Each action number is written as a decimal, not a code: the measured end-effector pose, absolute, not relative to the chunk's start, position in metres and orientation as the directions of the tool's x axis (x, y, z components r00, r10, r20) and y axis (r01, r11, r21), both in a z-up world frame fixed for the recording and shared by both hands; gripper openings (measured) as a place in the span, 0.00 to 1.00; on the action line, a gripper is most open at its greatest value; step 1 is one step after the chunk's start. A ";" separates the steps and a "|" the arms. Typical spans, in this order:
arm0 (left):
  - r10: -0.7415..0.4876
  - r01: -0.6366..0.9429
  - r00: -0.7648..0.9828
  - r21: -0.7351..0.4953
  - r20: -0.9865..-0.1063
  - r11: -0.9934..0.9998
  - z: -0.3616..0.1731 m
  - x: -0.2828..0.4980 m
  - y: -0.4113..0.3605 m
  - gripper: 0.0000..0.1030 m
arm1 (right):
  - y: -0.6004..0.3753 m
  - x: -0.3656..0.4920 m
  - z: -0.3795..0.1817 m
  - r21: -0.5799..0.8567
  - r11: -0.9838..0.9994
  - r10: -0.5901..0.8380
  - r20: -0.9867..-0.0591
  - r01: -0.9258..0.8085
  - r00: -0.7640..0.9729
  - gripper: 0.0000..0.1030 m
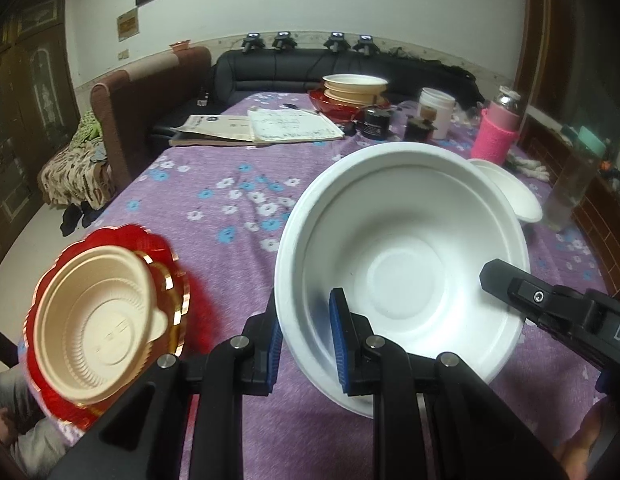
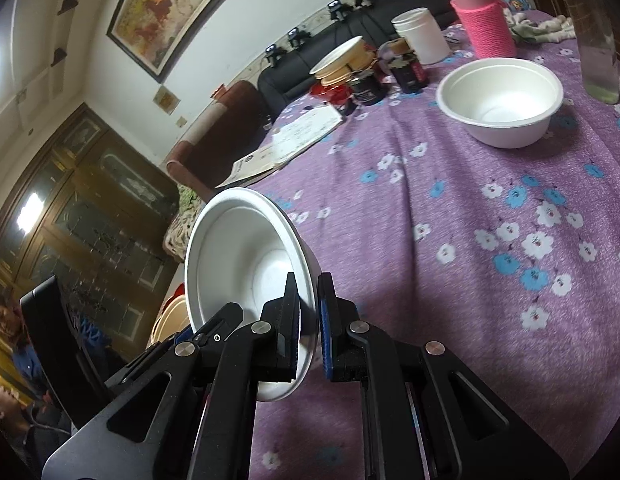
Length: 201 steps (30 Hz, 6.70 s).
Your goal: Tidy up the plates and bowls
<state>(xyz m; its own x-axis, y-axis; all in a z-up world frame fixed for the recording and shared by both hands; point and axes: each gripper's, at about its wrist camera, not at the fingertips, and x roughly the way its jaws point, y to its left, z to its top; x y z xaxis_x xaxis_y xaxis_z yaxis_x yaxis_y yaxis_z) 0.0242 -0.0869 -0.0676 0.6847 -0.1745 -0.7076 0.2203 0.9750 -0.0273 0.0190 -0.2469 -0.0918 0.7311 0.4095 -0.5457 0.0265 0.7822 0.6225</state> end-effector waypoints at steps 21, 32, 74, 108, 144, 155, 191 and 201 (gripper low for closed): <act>-0.068 0.000 0.701 -0.095 -0.710 0.996 -0.069 0.030 0.032 0.21 | -0.125 0.051 -0.083 0.598 0.789 0.538 -0.560 -0.142 0.629 0.08; -0.015 -0.097 0.697 -0.115 -0.717 0.989 -0.072 0.046 0.077 0.20 | -0.072 0.077 -0.094 0.612 0.767 0.597 -0.573 -0.192 0.561 0.08; 0.015 -0.150 0.654 -0.110 -0.757 0.983 -0.086 0.062 0.101 0.21 | -0.041 0.109 -0.125 0.627 0.762 0.613 -0.622 -0.160 0.487 0.08; 0.052 -0.152 0.693 -0.075 -0.719 0.985 -0.074 0.051 0.101 0.25 | -0.046 0.092 -0.104 0.495 0.844 0.505 -0.599 -0.209 0.621 0.51; 0.060 -0.074 0.742 0.008 -0.668 0.997 -0.047 0.029 0.031 0.68 | -0.146 0.078 -0.110 0.632 0.772 0.507 -0.543 -0.072 0.669 0.51; -0.003 0.025 0.720 0.022 -0.694 0.999 -0.043 0.037 -0.018 0.71 | -0.190 0.072 -0.108 0.638 0.770 0.468 -0.529 -0.033 0.708 0.51; -0.167 0.291 0.699 0.063 -0.695 0.955 -0.044 0.143 -0.274 0.71 | -0.475 0.082 -0.120 0.655 0.653 0.067 -0.552 0.382 0.831 0.51; -0.199 0.286 0.700 0.013 -0.685 0.958 -0.060 0.165 -0.309 0.71 | -0.479 0.090 -0.124 0.638 0.657 0.034 -0.559 0.403 0.829 0.51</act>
